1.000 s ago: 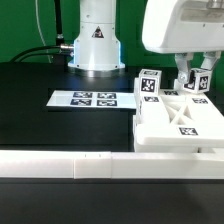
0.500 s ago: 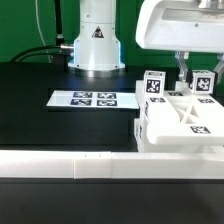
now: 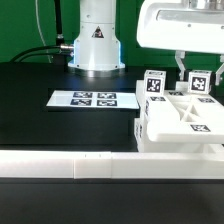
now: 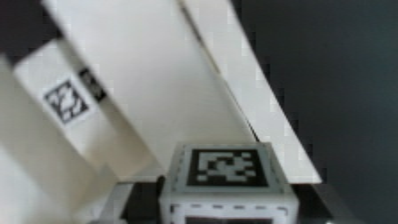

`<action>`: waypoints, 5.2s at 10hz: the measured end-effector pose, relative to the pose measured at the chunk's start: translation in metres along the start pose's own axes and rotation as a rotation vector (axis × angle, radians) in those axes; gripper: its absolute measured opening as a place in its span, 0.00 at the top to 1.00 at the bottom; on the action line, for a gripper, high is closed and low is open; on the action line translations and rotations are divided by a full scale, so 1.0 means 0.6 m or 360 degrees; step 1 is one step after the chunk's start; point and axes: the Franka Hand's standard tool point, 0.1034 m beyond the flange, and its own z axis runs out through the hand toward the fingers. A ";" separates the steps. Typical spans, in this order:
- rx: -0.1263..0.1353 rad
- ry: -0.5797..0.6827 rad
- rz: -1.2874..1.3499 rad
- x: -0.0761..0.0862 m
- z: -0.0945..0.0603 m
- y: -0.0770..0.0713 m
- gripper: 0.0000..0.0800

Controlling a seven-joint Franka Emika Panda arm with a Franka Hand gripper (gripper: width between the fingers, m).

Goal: Assemble chair

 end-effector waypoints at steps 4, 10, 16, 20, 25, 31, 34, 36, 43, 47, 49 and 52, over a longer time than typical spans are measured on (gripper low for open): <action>0.0008 -0.0008 0.0374 0.000 0.000 0.000 0.64; 0.0068 -0.0072 0.1343 -0.005 0.001 -0.004 0.64; 0.0061 -0.0095 0.1296 -0.009 -0.001 -0.009 0.23; 0.0063 -0.0074 0.0714 -0.012 -0.002 -0.014 0.19; 0.0078 -0.0052 -0.0015 0.000 -0.004 -0.006 0.19; 0.0084 -0.0032 -0.0748 0.006 -0.002 0.000 0.19; 0.0072 -0.0020 -0.1149 0.011 -0.001 0.006 0.19; 0.0054 -0.0009 -0.1350 0.014 -0.001 0.008 0.19; 0.0000 -0.0004 -0.1841 -0.001 -0.009 -0.012 0.19; -0.0038 0.0003 -0.2159 0.004 -0.011 -0.009 0.19; -0.0080 0.0002 -0.2350 0.004 -0.010 -0.008 0.19; -0.0118 -0.0005 -0.2596 0.007 -0.010 -0.006 0.19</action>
Offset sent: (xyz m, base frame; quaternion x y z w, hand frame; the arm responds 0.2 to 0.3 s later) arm 0.0000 0.0000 0.0000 0.0000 0.0000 0.1296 0.9916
